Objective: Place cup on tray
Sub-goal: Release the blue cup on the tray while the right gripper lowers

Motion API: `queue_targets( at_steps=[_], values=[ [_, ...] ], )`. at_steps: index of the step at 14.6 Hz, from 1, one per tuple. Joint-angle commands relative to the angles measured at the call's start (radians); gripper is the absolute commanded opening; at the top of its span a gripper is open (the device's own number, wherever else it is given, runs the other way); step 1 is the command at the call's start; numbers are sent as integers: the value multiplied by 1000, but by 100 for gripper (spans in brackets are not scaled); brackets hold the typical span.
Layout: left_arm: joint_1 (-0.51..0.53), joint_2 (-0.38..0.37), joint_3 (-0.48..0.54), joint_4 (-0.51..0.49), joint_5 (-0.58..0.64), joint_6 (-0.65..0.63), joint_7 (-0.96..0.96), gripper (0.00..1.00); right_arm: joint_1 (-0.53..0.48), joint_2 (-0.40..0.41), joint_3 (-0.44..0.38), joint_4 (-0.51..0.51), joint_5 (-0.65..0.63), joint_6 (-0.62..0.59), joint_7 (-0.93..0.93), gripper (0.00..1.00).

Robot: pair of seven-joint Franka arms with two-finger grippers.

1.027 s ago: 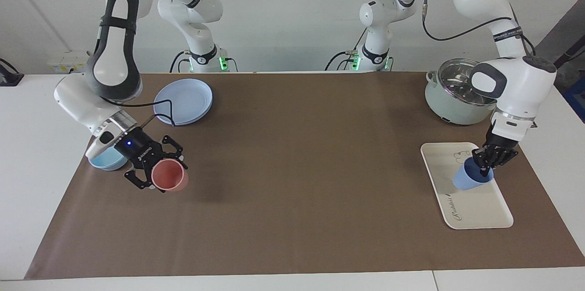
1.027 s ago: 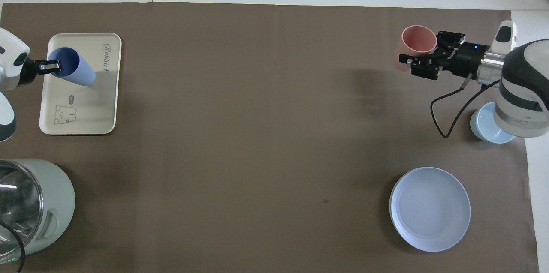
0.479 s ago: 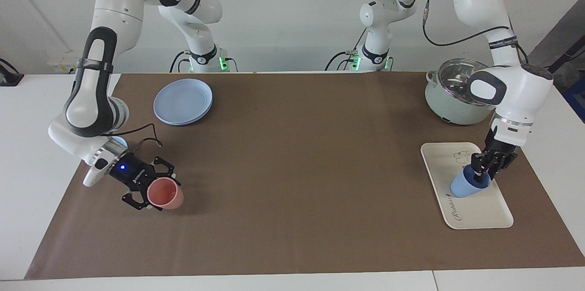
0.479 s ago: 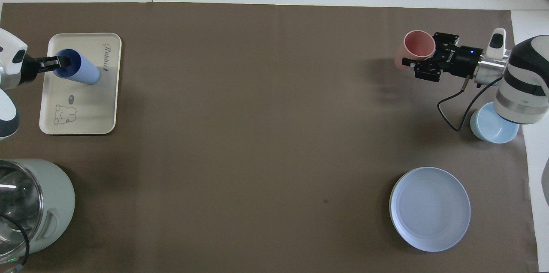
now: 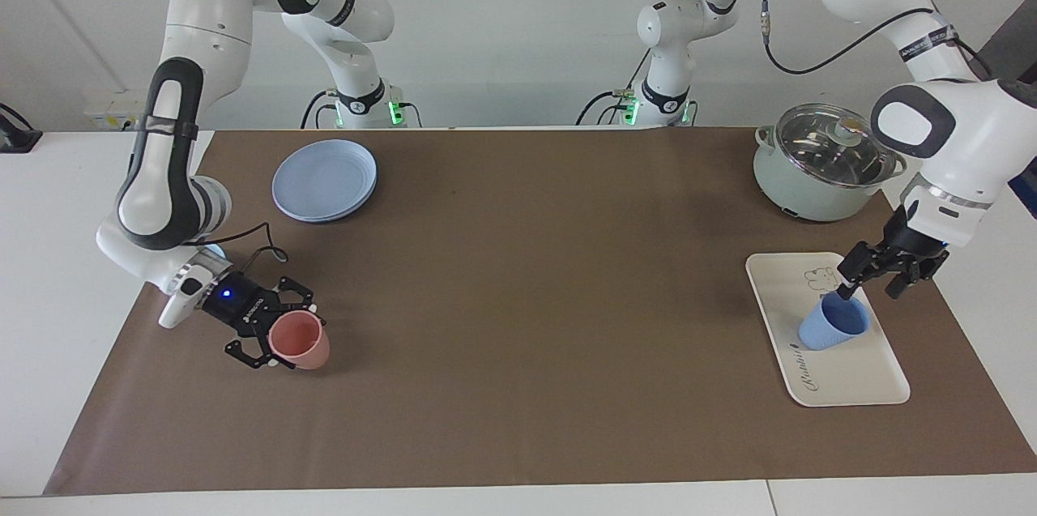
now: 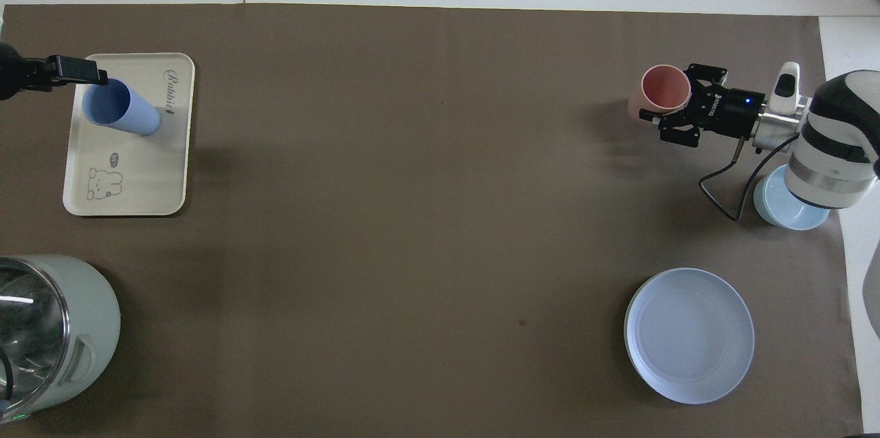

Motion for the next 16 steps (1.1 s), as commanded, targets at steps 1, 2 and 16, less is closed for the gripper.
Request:
queue_targets(
  at_steps=[1,2,16],
  values=[
    [-108,-21,9,100,97,-206,-148,100,-28,-14,9,-35,32,-14,-45,0],
    [-148,-21,12,131,123,-277,-200,100,-27,-17,9,-43,32,-11,-46,0],
    [-280,-429,17,-120,105,-457,-255,100,-31,-33,9,-84,67,-32,-106,100]
  ],
)
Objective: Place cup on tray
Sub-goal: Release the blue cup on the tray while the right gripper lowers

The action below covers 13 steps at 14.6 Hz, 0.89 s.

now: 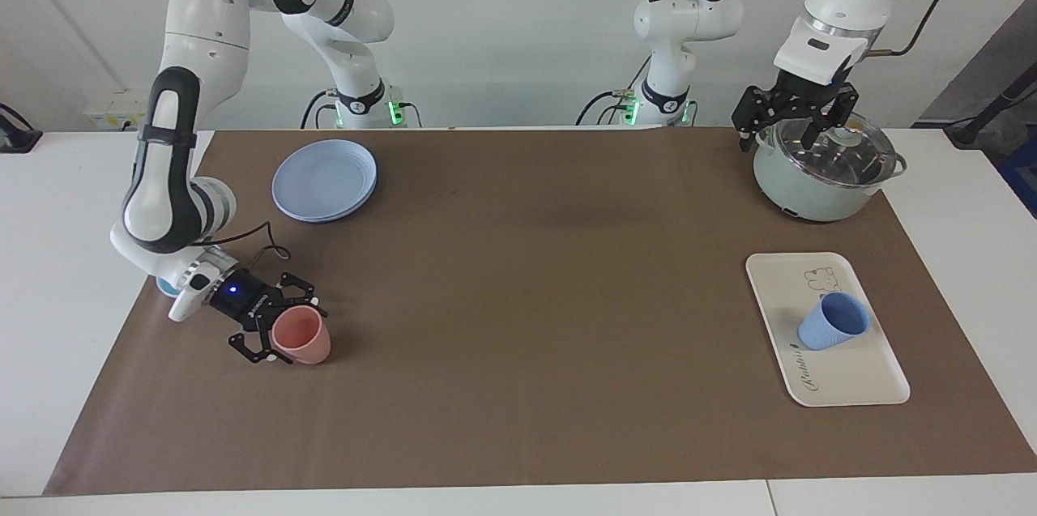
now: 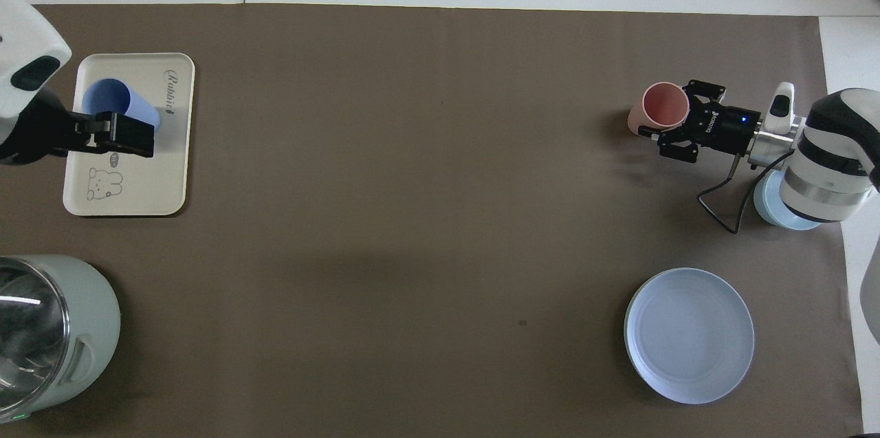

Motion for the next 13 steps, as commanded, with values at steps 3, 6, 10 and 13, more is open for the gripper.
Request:
queue_targets(
  at_steps=[3,6,10,13],
  values=[
    [-6,-22,41,-34,-22,10,-4,100,-17,-27,8,-9,32,-73,-22,100],
    [4,-21,41,-41,-22,11,-2,100,-25,-39,8,1,30,-96,-16,100],
    [18,-18,41,-44,-22,19,25,100,-10,-119,2,2,-4,-85,114,100],
    [18,-22,41,-60,-22,11,68,100,24,-224,-1,10,-146,-58,343,100]
  ],
)
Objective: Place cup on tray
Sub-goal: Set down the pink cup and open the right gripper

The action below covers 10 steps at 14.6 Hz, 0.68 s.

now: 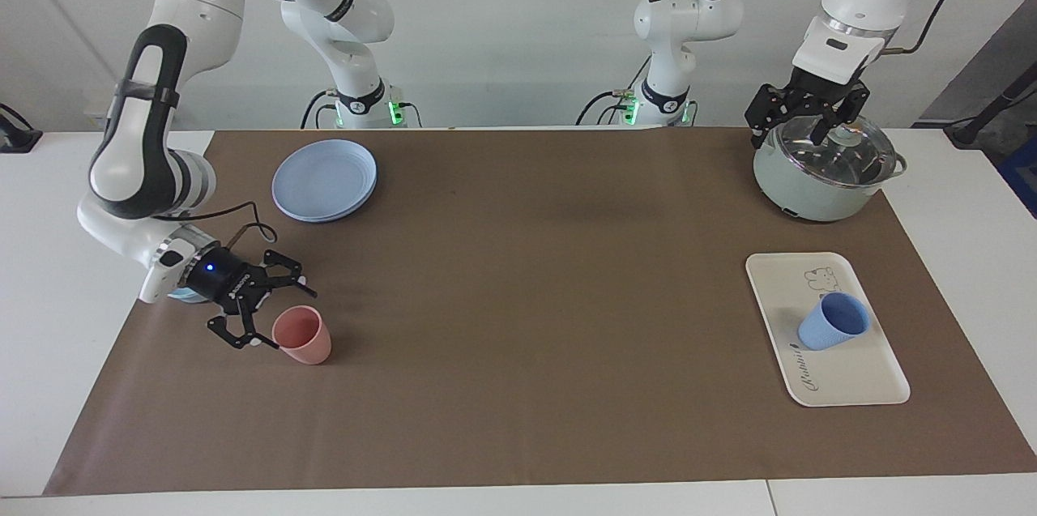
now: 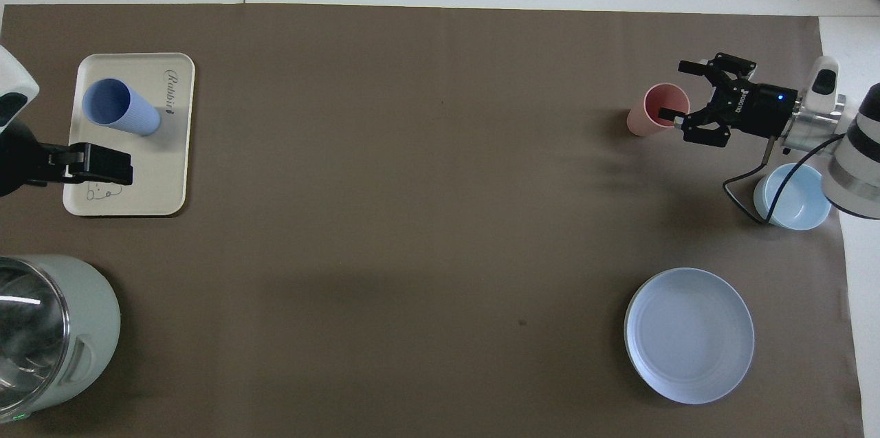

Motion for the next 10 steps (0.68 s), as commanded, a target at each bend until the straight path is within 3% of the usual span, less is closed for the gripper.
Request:
queue_targets(
  at_steps=[1,4,7,10],
  values=[
    [10,-21,1,-40,-13,13,34,100,31,-127,4,-9,-161,65,242,100],
    [10,-21,1,-40,-13,27,38,100,81,-192,-1,10,-334,107,504,100],
    [7,-21,0,-36,-13,11,25,100,158,-247,1,11,-605,219,781,100],
    [11,-21,1,-36,-13,11,24,100,218,-282,1,11,-903,244,1127,100]
  ],
)
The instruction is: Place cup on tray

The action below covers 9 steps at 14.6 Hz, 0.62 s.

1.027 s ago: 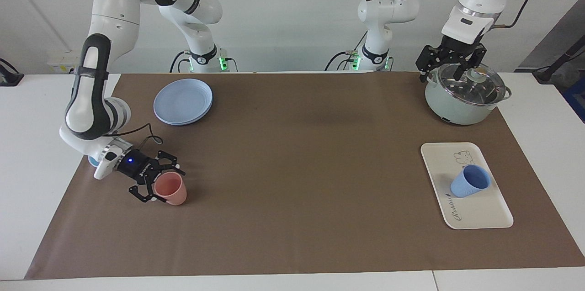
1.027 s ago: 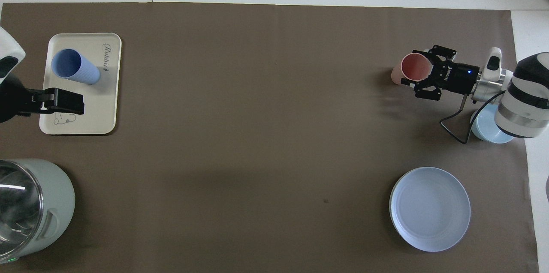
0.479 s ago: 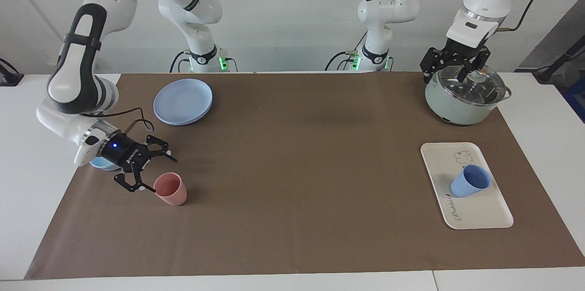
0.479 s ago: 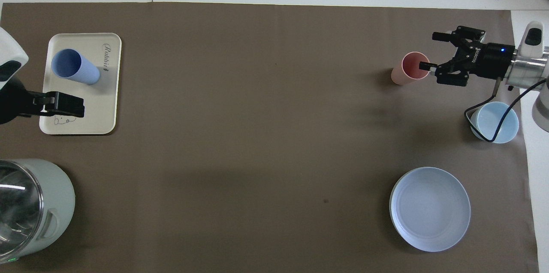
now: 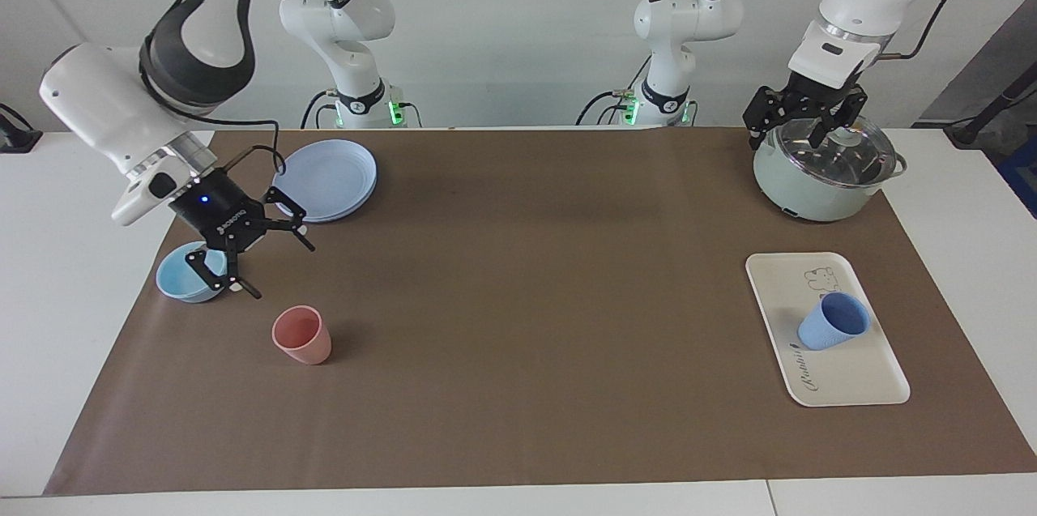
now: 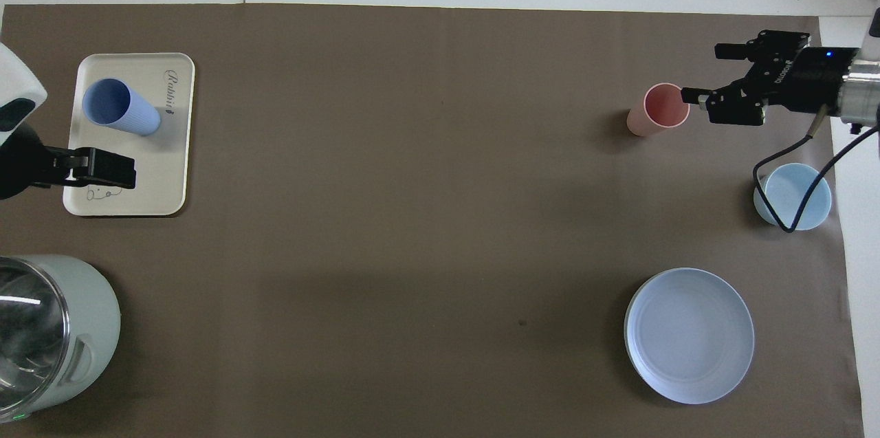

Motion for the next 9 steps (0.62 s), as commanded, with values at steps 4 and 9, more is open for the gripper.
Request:
queue_targets(
  at_steps=[4,9],
  values=[
    [8,-21,1,-25,-13,9,8,100,42,-93,4,-8,-458,-66,582,100],
    [9,-21,1,-25,-13,9,8,100,22,-179,-9,68,-548,-371,843,100]
  ],
)
